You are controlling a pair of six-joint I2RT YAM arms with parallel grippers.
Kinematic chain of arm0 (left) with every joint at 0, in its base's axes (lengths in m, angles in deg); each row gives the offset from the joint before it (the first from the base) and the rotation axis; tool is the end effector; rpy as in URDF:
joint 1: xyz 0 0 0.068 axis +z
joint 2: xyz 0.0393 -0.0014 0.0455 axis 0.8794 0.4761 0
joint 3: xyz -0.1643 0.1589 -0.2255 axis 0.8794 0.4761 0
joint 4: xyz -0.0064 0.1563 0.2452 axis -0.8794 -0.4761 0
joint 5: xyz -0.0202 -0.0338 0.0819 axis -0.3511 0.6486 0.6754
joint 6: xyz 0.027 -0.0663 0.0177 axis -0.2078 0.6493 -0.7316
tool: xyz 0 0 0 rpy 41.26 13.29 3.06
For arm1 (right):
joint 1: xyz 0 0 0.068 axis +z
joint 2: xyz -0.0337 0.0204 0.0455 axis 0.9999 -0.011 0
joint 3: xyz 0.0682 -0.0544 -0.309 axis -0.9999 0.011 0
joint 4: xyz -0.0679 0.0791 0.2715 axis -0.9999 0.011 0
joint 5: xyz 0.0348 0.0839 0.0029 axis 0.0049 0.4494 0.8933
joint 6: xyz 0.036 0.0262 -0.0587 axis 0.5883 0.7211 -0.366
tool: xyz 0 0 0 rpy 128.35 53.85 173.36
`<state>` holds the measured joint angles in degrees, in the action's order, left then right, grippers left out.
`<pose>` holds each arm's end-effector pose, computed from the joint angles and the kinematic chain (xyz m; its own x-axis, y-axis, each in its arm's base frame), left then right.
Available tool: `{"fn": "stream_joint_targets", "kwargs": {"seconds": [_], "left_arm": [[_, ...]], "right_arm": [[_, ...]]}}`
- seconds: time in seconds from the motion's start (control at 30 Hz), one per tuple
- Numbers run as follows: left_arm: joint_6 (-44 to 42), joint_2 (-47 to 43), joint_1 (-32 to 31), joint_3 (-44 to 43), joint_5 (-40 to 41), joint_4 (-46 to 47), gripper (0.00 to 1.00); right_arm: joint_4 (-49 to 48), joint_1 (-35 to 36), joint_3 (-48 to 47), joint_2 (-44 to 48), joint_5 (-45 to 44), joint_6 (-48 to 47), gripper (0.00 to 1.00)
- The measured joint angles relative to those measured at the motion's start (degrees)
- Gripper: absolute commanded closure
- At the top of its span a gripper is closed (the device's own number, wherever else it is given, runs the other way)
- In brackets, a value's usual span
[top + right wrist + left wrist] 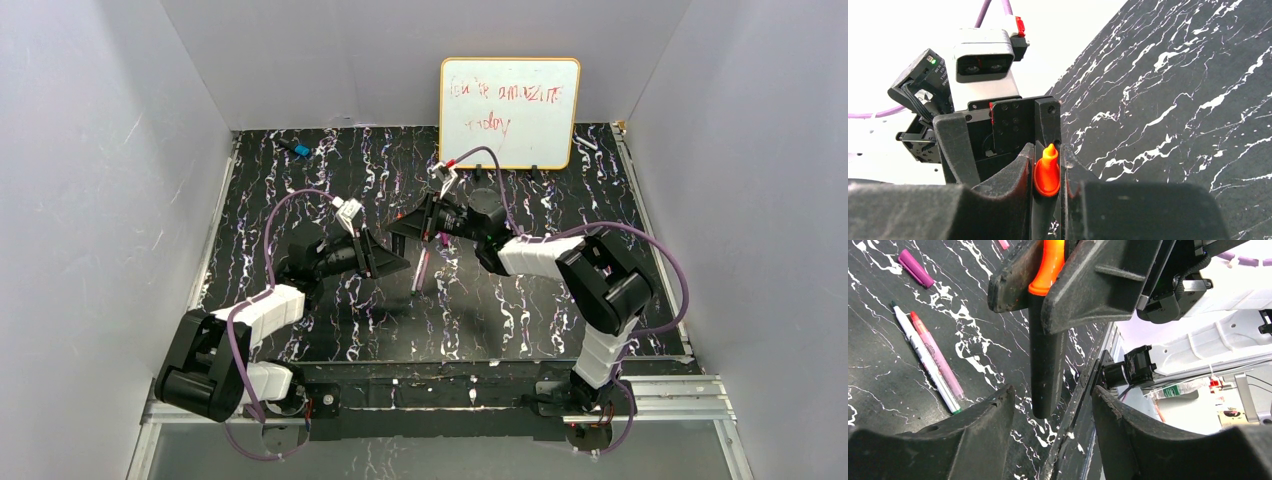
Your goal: Insert the pens into the pen caps
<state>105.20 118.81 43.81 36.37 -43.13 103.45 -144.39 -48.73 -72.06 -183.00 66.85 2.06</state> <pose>0.2434 -0.1278 0.2412 -0.6802 -0.2368 -0.6937 0.6325 0.2888 -0.7187 0.3137 0.3116 0.2639 -0.6470 0.2827 -0.7081 -0.6991 0.1507 0.6989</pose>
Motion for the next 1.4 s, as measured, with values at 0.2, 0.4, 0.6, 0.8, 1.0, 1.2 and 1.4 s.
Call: {"fn": "stream_joint_targets", "kwargs": {"seconds": [0.2, 0.4, 0.6, 0.8, 1.0, 1.2, 1.4], "left_arm": [[-0.9, 0.0, 0.0, 0.0, 1.8, -0.3, 0.50], [-1.9, -0.4, 0.0, 0.0, 3.4, -0.3, 0.55], [-2.1, -0.5, 0.0, 0.0, 3.9, 0.1, 0.69], [-1.0, -0.2, 0.2, 0.0, 3.8, 1.0, 1.00], [-0.2, 0.1, 0.4, 0.0, 3.0, 1.7, 1.00], [-0.5, 0.1, 0.2, 0.0, 2.7, 1.8, 1.00], [-1.2, 0.1, -0.2, 0.0, 1.4, 2.3, 1.00]], "right_arm": [[-0.9, 0.3, -0.7, -1.2, 0.6, 0.2, 0.99], [-1.2, 0.4, -0.7, -1.8, 1.0, 0.6, 0.99], [-1.2, 0.6, -1.1, -2.5, 1.2, 1.2, 0.99], [-1.9, 0.8, -1.4, -2.6, 1.8, 1.4, 0.99], [-2.5, 0.7, -1.4, -2.6, 2.3, 1.4, 0.99], [-2.3, 1.0, -1.5, -2.7, 1.7, 1.6, 0.09], [0.2, 1.7, -0.9, -2.1, -4.2, -0.5, 0.01]]}}
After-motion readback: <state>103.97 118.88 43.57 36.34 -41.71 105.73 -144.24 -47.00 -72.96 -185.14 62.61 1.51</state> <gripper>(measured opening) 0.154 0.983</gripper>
